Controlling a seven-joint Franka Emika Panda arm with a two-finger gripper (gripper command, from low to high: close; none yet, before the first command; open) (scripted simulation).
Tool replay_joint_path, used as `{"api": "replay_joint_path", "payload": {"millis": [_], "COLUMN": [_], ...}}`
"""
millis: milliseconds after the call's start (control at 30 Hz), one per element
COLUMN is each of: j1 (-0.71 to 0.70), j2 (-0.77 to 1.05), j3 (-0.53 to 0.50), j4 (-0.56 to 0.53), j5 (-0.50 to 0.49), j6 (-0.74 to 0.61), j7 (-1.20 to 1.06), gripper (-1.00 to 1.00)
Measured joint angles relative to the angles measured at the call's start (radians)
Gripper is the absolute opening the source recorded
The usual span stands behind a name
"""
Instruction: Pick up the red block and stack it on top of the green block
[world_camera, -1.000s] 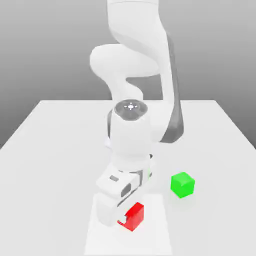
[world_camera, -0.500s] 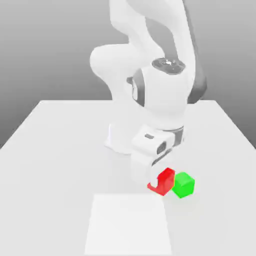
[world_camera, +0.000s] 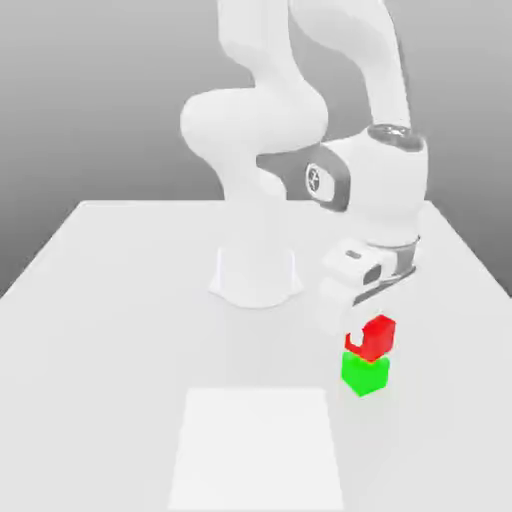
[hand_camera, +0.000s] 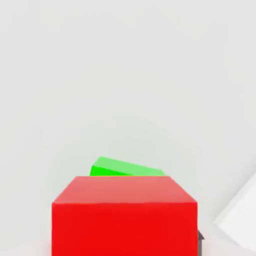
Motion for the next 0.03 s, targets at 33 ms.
{"api": "replay_joint_path", "payload": {"millis": [33], "j1": [0.002], "j2": [0.000], "j3": [0.000], "j4": [0.000], "j5": [0.000], "j6": [0.000], "j7": [0.000], "gripper": [1.00]}}
